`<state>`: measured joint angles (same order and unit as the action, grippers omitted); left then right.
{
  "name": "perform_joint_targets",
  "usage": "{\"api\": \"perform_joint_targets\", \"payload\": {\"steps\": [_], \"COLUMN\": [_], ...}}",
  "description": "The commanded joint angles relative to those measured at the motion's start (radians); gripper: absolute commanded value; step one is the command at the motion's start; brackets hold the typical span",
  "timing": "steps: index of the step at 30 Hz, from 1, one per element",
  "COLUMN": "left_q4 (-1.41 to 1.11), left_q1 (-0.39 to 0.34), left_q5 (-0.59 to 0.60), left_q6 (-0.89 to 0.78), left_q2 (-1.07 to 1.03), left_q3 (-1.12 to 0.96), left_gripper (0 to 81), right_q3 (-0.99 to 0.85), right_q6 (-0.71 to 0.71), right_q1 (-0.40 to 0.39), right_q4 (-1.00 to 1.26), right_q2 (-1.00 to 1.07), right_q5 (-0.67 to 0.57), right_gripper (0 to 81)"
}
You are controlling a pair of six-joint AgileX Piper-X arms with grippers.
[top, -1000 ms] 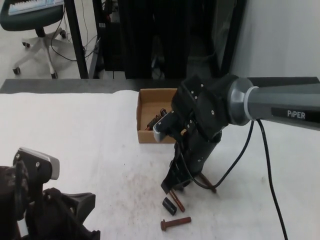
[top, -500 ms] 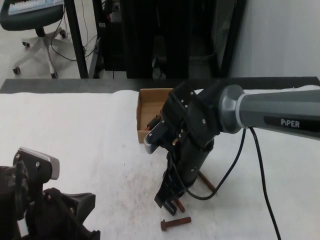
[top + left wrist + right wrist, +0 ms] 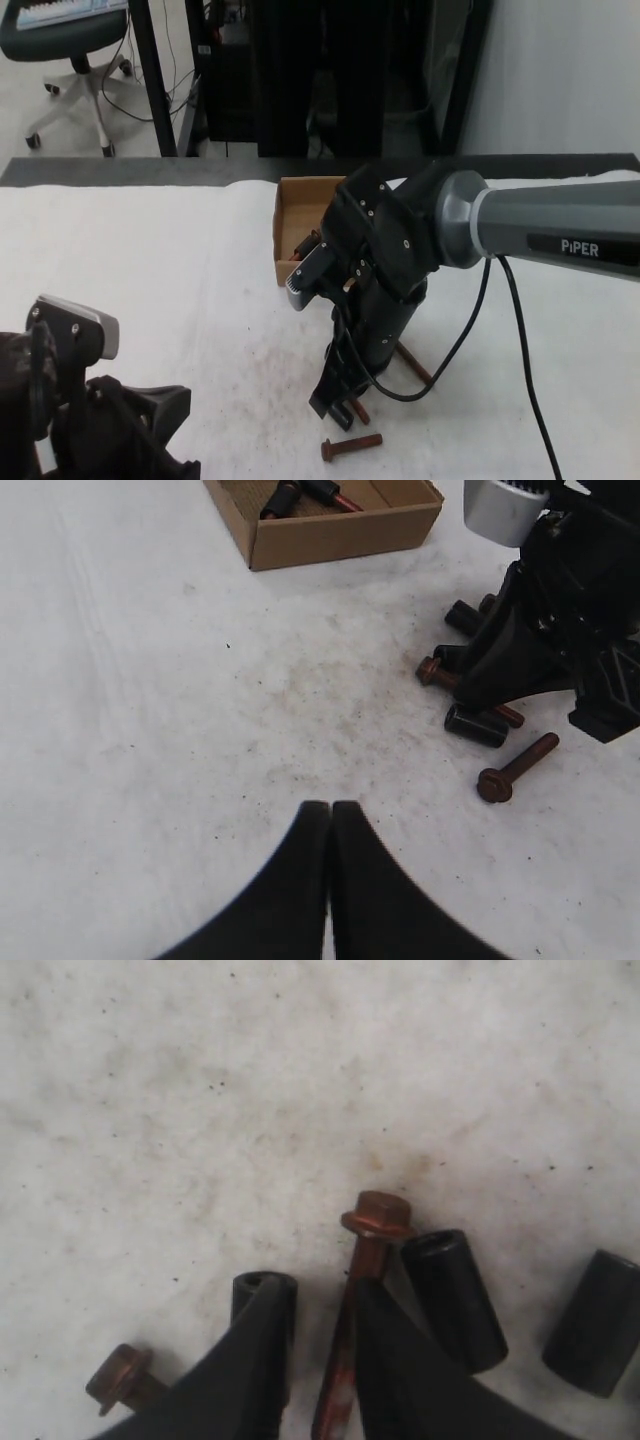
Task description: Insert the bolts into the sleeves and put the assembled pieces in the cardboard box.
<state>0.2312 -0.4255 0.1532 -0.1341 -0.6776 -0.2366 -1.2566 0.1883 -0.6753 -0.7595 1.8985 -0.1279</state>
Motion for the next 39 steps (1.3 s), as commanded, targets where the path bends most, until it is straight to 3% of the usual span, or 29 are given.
{"api": "perform_joint_targets", "payload": {"steps": [1,20,27,39], "left_q4": [-0.002,0.051,0.051,0.051], "left_q1": [0.002,0.002,0.002,0.002], "left_q5": [-0.011,-0.009,-0.009,-0.009], "left_q6": [-0.009,-0.009,-0.009,-0.009], "left_q2": [0.009,0.009,0.009,0.009], "left_q3": [-0.004,-0.004,-0.004,-0.004], "left_gripper": [0.3,0.3,0.3,0.3], "right_q3": [-0.009,-0.004,-0.004,-0.004], "right_q6": [0.015,0.023,0.023,0.023], "right_q1": [-0.001,-0.001,-0.001,-0.001], "right_q4": [-0.003,0.035,-0.046,-0.006], "right_q2": [-0.003,0.015,0.062,0.071], "right_q5": [0.0,0.064,0.027,0.072], "right_gripper": [22.8,23.0,36.0,31.9]}}
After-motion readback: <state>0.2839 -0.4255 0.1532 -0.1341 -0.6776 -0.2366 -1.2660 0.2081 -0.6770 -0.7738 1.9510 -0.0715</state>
